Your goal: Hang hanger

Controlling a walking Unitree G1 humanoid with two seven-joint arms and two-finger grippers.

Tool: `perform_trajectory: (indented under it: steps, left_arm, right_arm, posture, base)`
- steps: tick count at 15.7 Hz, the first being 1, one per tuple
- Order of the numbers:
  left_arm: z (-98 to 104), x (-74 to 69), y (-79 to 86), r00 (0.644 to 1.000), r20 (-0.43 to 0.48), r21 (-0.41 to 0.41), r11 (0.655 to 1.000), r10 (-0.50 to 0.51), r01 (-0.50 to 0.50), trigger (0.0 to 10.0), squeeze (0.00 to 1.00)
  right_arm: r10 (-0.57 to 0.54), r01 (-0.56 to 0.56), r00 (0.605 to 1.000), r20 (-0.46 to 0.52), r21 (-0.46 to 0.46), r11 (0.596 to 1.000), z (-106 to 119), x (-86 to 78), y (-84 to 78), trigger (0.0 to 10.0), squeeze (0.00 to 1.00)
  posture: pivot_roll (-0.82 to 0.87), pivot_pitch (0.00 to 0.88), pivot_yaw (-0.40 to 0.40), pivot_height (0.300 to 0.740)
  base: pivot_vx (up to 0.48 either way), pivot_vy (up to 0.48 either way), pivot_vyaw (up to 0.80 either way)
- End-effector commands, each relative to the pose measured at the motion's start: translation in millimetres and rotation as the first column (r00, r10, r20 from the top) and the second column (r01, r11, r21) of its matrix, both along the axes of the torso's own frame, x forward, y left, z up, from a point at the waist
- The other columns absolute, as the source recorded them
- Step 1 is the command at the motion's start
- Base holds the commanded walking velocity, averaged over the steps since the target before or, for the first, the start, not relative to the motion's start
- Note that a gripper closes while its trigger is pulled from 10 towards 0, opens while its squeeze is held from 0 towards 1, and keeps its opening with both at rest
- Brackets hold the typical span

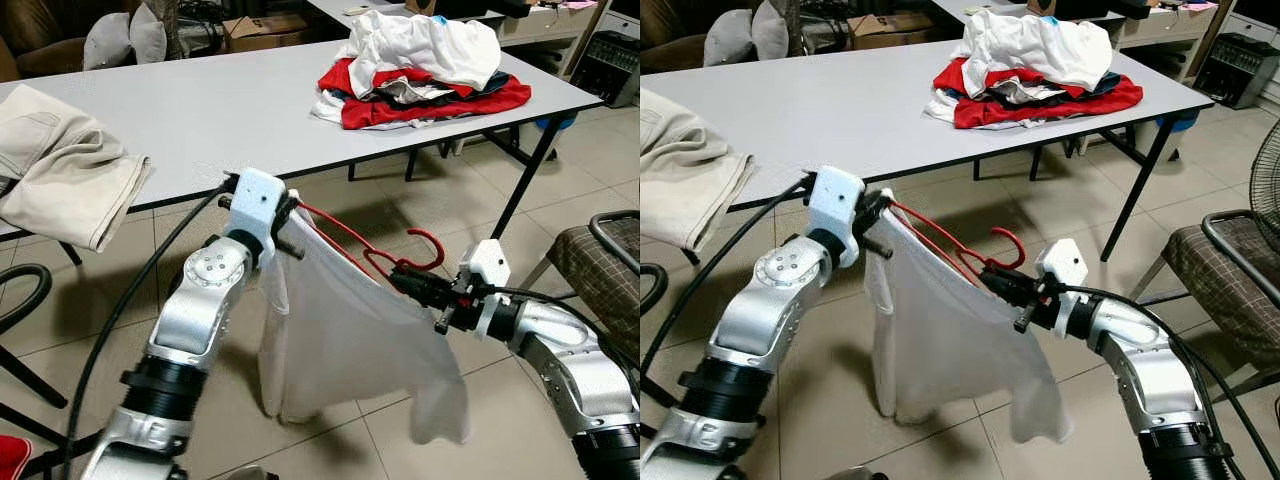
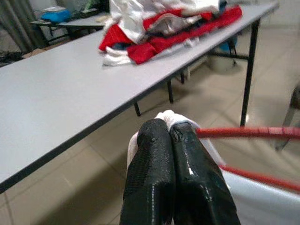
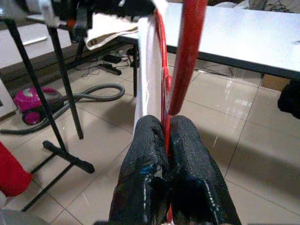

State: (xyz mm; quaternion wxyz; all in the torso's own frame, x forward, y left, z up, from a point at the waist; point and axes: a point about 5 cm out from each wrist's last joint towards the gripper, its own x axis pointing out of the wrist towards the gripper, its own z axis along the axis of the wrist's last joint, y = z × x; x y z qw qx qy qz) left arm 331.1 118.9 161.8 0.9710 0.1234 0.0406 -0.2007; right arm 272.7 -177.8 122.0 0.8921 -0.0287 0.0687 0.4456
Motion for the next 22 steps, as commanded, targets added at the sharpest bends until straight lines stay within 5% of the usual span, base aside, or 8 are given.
perform_trajectory:
  steps: [1,3,8,11,22]
  left_arm:
    - [-3.0,0.4,1.8,1.0,-0.012,0.038,0.999,-0.005,0.005,0.0,0.0]
    - [-18.7,-3.2,7.1,0.997,-0.082,0.123,0.992,-0.013,0.023,0.0,0.0]
    - [-22.7,-4.1,8.7,0.995,-0.098,0.121,0.992,-0.01,0.022,0.0,0.0]
    - [-16.5,-0.9,12.4,0.996,-0.088,0.081,0.997,0.008,-0.001,0.0,0.0]
    - [-5.5,-0.5,3.9,0.997,-0.069,0.047,0.998,-0.037,0.041,0.0,0.0]
  right_arm:
    - [-0.023,0.022,0.999,0.029,0.021,1.0,10.9,3.7,-6.5,10.0,0.0]
    - [-0.021,0.021,0.999,0.04,-0.003,1.0,16.0,4.3,-12.7,10.0,0.0]
    - [0.012,-0.011,1.0,0.017,-0.064,0.998,14.0,0.1,-19.0,10.0,0.0]
    - [0.084,-0.097,0.994,-0.064,-0.235,0.967,-2.9,-9.3,-24.1,10.0,0.0]
    - [-0.009,-0.037,0.987,-0.157,-0.287,0.957,-17.3,-6.8,-24.1,10.0,0.0]
  posture:
    - [-0.13,0.0,0.024,0.74]
    - [-0.14,0.0,0.025,0.74]
    - [-0.14,0.0,0.019,0.74]
    - [-0.14,0.0,0.017,0.74]
    - [-0.13,0.0,0.021,0.74]
  base:
    - [0.0,0.0,0.0]
    - [0.0,0.0,0.0]
    - [0.0,0.0,0.0]
    - [0.0,0.0,0.0]
    - [0.0,0.0,0.0]
